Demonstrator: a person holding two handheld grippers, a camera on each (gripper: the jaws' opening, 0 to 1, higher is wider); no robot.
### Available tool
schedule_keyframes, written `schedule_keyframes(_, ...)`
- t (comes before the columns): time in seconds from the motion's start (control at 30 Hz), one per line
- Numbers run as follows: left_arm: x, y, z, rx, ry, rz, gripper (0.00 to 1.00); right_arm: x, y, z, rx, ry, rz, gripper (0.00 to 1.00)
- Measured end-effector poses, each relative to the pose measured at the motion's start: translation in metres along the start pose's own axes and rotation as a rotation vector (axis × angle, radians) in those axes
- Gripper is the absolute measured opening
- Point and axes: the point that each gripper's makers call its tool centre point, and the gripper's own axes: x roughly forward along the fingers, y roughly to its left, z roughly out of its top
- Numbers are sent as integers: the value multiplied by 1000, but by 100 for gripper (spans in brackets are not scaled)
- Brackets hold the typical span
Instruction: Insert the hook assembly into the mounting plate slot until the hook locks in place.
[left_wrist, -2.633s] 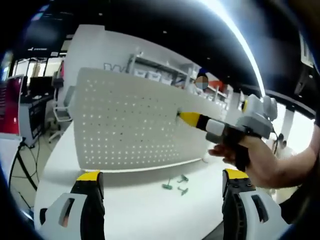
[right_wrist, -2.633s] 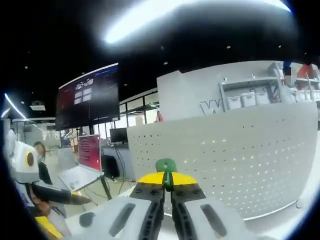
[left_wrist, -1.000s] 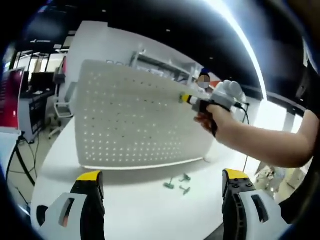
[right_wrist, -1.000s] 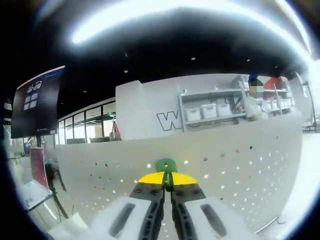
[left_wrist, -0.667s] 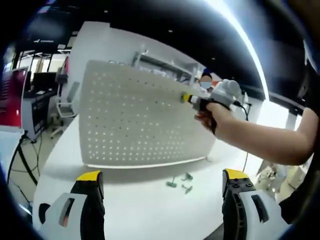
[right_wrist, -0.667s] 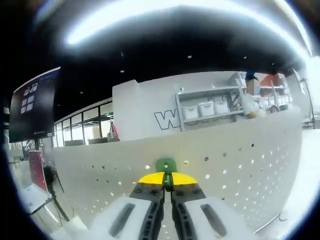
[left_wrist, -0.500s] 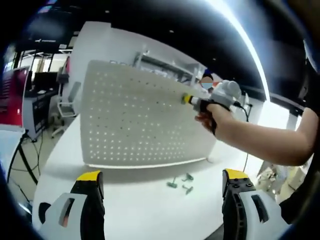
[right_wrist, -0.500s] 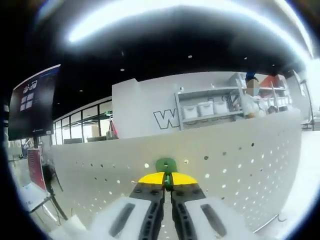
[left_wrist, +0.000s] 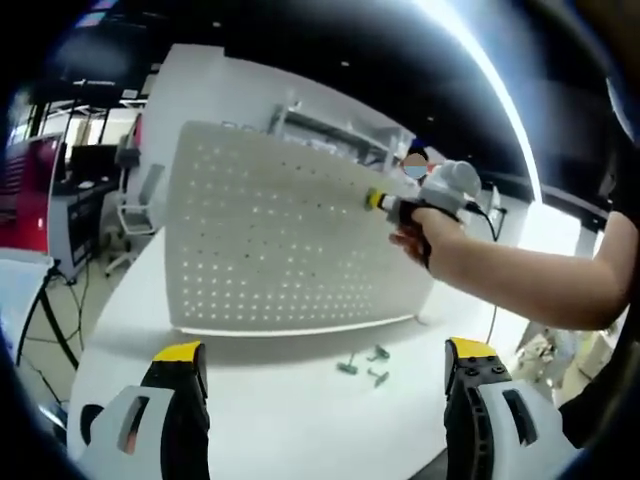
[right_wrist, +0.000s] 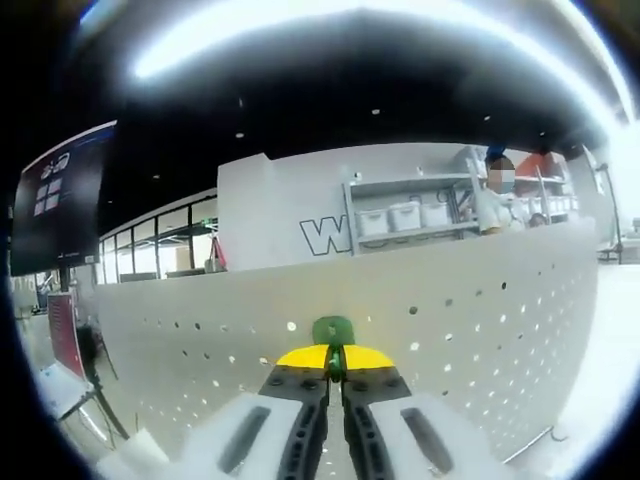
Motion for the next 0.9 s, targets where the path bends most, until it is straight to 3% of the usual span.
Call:
schedule_keyframes(0.43, -3, -4, 6, -27, -28, -5, 100, 0, 0, 0, -12, 6, -16, 1)
schedule_keyframes(0.7, -5, -5, 1, -12, -12, -6, 100, 0, -1, 0, -12, 23, -8, 1)
schedule_keyframes(0.9, -4, -12, 0, 46, 26, -16, 100, 1, -1, 0, -10, 34, 2, 4)
